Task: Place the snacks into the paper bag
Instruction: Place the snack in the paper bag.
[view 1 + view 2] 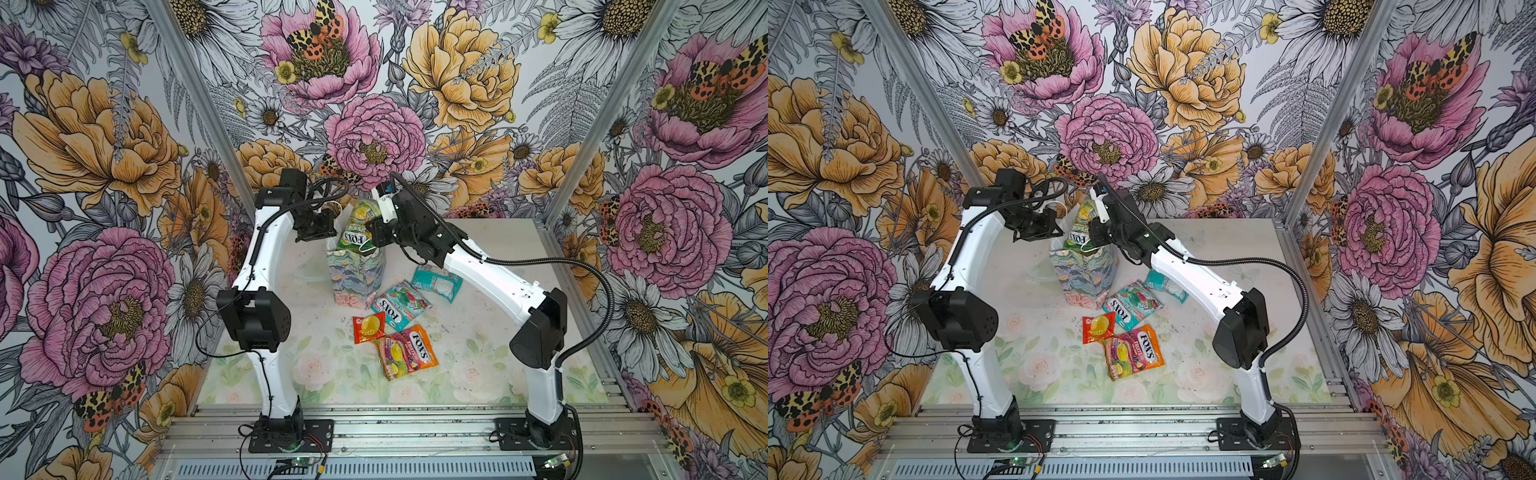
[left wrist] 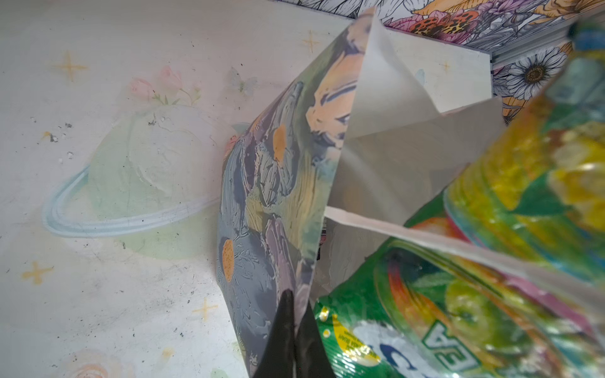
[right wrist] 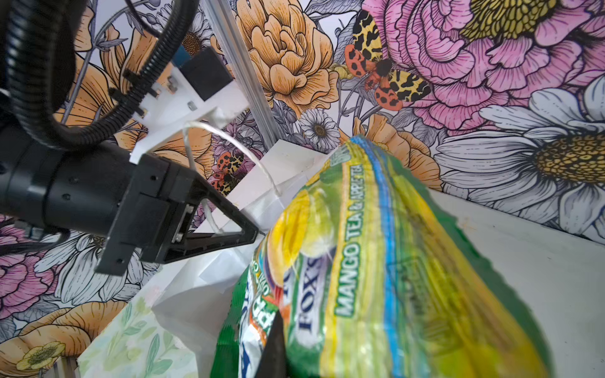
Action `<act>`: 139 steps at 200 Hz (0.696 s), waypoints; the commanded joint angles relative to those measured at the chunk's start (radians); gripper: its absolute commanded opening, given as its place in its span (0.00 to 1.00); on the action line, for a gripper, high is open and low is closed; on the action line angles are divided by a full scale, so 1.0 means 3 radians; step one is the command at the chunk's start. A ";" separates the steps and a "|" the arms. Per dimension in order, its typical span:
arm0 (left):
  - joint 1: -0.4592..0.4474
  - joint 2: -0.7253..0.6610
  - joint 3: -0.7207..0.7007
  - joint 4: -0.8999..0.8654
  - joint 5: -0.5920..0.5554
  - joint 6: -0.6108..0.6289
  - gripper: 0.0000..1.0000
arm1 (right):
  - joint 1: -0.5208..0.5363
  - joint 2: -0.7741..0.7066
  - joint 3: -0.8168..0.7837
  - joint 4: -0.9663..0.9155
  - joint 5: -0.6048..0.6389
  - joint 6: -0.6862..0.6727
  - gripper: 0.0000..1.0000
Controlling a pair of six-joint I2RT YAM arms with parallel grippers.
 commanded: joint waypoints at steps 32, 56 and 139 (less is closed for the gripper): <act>0.0007 -0.0131 -0.0040 -0.0006 0.0134 0.0048 0.00 | 0.0017 0.0071 0.0097 0.0100 -0.0262 0.0177 0.00; 0.0006 -0.0132 -0.0045 -0.0007 0.0135 0.0053 0.00 | 0.0013 0.0075 0.0070 0.0099 -0.0251 0.0200 0.00; 0.0011 -0.0143 -0.0066 -0.0006 0.0132 0.0058 0.00 | -0.0147 -0.0181 0.0092 0.0069 0.0016 0.0228 0.63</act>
